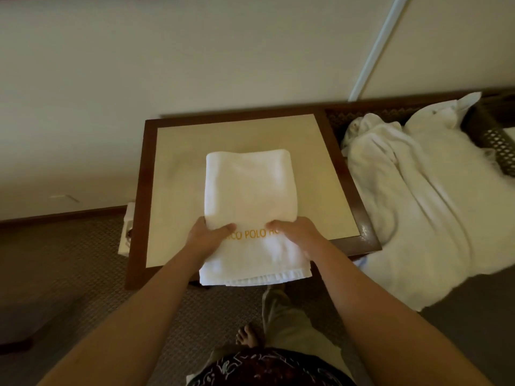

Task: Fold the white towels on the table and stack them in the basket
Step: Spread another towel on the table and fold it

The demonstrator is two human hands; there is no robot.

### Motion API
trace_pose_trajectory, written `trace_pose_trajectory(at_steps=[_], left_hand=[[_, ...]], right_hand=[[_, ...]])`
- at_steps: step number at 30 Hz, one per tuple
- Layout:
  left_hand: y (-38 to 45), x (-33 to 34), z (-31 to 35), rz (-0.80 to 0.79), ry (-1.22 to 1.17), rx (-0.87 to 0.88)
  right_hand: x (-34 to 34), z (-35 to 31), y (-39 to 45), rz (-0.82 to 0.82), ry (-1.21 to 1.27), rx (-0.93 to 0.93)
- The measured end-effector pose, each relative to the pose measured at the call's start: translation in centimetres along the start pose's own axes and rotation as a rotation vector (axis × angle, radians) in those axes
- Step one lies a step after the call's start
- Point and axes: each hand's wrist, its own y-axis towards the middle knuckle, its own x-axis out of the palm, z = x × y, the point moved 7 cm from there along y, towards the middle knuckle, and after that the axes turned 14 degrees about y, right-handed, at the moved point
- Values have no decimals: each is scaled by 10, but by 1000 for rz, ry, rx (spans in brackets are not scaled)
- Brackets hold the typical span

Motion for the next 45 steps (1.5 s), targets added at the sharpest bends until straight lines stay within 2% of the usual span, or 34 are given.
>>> trace_pose_trajectory(at_steps=[3, 7, 10, 16, 22, 27, 31, 37, 45], left_hand=[[-10, 3, -2, -7, 22, 53], [-22, 17, -1, -134, -23, 91], [-32, 38, 0, -221, -21, 113], [-67, 91, 30, -198, 81, 213], [-109, 161, 83, -224, 232, 396], [-150, 246, 141, -290, 318, 562], [-189, 337, 182, -378, 375, 677], [-272, 493, 235, -542, 448, 804], [-363, 644, 270, -754, 557, 956]], right_hand=[[-4, 11, -19, 10, 84, -68], [-17, 35, -45, -56, 191, 22], [-44, 43, -61, 0, 227, 22], [-106, 55, -91, 103, 287, -61], [-189, 82, -119, 263, 299, -160], [-286, 105, -155, 407, 430, -250], [-377, 131, -184, 473, 501, -254], [-515, 192, -246, 678, 635, -277], [-624, 275, -312, 952, 809, -256]])
